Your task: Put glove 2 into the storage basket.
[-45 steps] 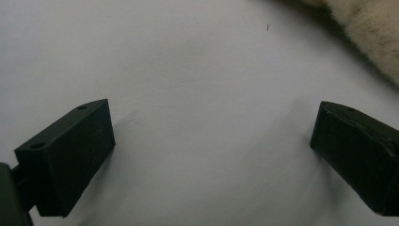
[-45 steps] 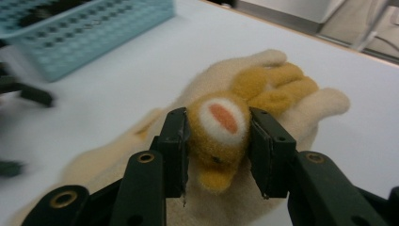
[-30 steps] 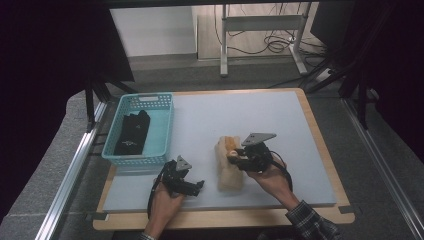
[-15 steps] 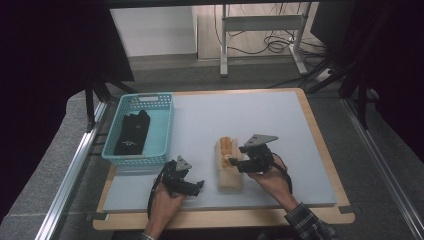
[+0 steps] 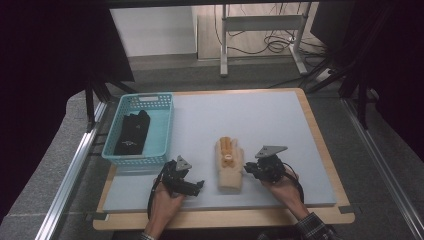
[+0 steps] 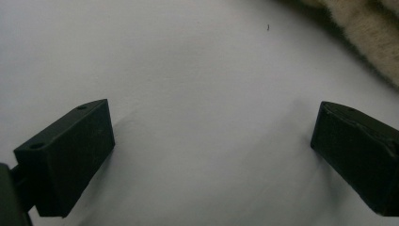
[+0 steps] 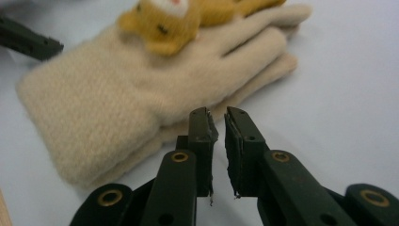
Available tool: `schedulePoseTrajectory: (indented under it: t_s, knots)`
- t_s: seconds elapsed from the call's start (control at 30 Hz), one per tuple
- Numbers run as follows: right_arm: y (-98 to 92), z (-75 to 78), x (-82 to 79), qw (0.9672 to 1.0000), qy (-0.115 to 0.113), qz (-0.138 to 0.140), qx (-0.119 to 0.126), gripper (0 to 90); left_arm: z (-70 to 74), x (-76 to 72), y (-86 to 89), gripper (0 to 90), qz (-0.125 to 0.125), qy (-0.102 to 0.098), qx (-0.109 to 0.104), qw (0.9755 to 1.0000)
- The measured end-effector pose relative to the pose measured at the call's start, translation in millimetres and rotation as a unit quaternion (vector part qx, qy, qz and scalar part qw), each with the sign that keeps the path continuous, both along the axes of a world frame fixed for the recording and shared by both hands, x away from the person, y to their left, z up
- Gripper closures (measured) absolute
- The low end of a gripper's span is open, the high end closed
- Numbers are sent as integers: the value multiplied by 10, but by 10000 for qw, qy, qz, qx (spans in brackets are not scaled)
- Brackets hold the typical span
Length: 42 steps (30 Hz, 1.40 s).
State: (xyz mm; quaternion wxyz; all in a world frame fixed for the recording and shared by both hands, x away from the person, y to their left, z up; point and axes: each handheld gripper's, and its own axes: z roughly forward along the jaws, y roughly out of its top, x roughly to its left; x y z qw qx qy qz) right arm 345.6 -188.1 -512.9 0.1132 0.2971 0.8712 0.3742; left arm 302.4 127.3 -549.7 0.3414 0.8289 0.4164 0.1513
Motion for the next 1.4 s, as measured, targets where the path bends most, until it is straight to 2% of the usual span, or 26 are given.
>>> schedulePoseTrajectory:
  t_s: [0.13,0.33,0.53,0.7,1.07,1.17,1.27,1.4]
  knots:
    - [63,-86,-34,9999,88,122,-34,816,1,0,1,2,-2,4,-2,10000]
    - [210,-154,-64,9996,78,255,-37,826,9,-10,16,12,-1,32,-29,10000]
    - [336,-171,-75,9994,56,353,0,829,7,-76,156,12,-136,38,18,9999]
    - [447,-187,-71,9992,37,408,43,829,-11,-83,336,0,116,56,-46,9999]
    - [715,-219,-46,9986,-117,508,48,828,-14,-85,360,0,74,67,-17,9999]
    - [725,-209,-53,9984,-111,548,2,814,-17,-85,356,0,77,55,-19,10000]
    - [657,-172,-74,9983,-140,566,1,793,-18,-85,357,0,81,54,-23,9999]
    - [460,-108,-61,9991,-249,343,7,751,-20,-84,360,0,78,50,-42,9999]
